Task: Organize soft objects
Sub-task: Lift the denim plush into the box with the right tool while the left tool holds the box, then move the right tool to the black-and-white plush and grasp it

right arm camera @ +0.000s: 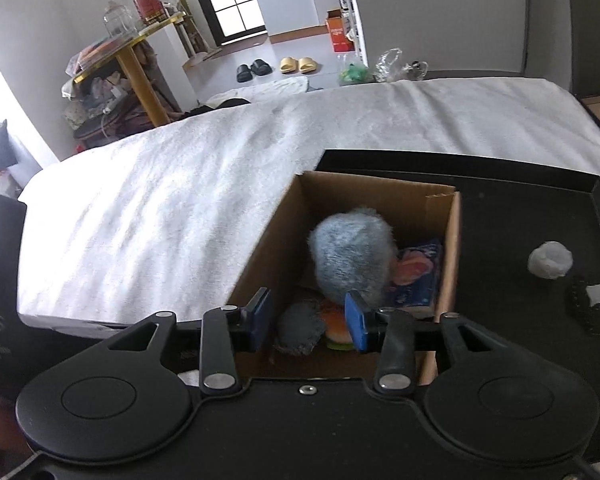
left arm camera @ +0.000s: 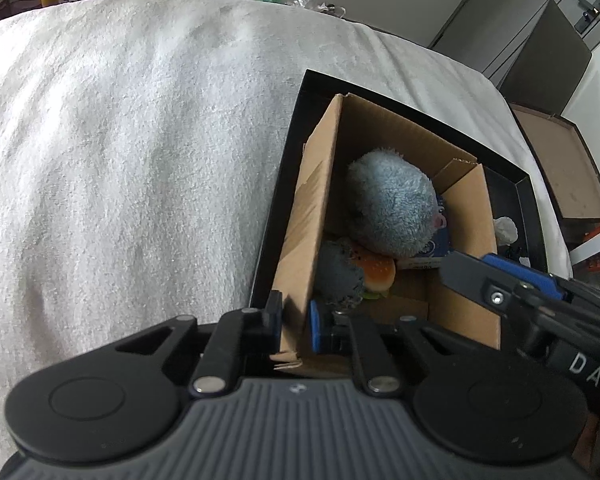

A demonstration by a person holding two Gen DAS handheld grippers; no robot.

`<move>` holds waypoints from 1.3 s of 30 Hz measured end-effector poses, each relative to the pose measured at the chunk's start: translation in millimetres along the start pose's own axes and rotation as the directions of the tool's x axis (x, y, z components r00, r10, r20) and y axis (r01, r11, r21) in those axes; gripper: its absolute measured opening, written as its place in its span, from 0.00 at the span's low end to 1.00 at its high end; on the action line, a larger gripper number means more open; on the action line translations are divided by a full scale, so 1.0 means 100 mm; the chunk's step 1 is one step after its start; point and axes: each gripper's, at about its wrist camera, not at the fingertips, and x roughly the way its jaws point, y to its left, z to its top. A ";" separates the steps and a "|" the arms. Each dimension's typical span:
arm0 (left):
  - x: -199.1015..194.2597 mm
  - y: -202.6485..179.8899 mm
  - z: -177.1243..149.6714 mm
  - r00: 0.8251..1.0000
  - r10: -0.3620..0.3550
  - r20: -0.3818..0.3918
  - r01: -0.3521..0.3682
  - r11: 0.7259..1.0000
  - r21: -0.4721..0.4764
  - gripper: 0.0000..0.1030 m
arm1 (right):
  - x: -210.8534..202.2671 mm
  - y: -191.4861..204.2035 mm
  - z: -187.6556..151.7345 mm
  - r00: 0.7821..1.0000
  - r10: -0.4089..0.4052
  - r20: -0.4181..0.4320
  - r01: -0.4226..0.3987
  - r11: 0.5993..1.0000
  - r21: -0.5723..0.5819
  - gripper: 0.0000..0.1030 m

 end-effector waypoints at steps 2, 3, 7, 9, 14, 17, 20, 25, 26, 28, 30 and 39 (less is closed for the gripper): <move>-0.01 -0.01 0.00 1.000 0.004 0.003 -0.004 1.000 0.001 0.12 | -0.04 -0.07 -0.03 1.000 -0.013 0.002 0.013 1.000 0.013 0.40; -0.02 -0.02 0.00 1.000 0.007 0.005 -0.007 1.000 0.001 0.12 | -0.05 -0.09 -0.03 1.000 -0.021 0.003 0.021 1.000 0.017 0.40; -0.07 -0.09 0.01 0.999 0.025 0.028 -0.025 0.999 0.020 0.13 | -0.12 -0.19 -0.06 0.998 -0.067 0.022 0.067 0.998 0.013 0.48; -0.09 -0.11 0.02 0.999 0.035 0.031 -0.036 0.999 0.021 0.15 | -0.15 -0.23 -0.07 0.996 -0.087 0.030 0.087 0.996 0.009 0.52; -0.10 -0.18 0.06 0.998 0.053 0.040 -0.054 0.998 0.023 0.16 | -0.21 -0.37 -0.07 0.992 -0.118 0.047 0.118 0.993 0.016 0.56; -0.09 -0.23 0.07 0.997 0.064 0.039 -0.065 0.998 0.027 0.20 | -0.22 -0.47 -0.08 0.990 -0.134 0.052 0.133 0.991 0.025 0.57; -0.09 -0.29 0.09 0.995 0.084 0.045 -0.086 0.995 0.041 0.28 | -0.23 -0.59 -0.07 0.988 -0.140 0.056 0.138 0.989 0.049 0.64; -0.07 -0.37 0.13 0.991 0.119 0.067 -0.123 0.991 0.054 0.46 | -0.23 -0.79 -0.10 0.984 -0.166 0.064 0.161 0.984 0.071 0.70; -0.07 -0.39 0.13 0.990 0.124 0.069 -0.128 0.990 0.058 0.47 | -0.22 -0.84 -0.11 0.983 -0.174 0.064 0.169 0.983 0.076 0.70; -0.04 -0.43 0.15 0.988 0.136 0.071 -0.141 0.988 0.070 0.49 | -0.20 -0.94 -0.13 0.979 -0.194 0.060 0.189 0.978 0.084 0.70; -0.01 -0.46 0.16 0.986 0.149 0.070 -0.154 0.985 0.077 0.50 | -0.17 -1.04 -0.15 0.977 -0.207 0.055 0.202 0.975 0.092 0.70; 0.15 -0.58 0.24 0.978 0.198 0.072 -0.204 0.975 0.089 0.51 | -0.07 -1.45 -0.21 0.962 -0.270 0.035 0.264 0.957 0.123 0.70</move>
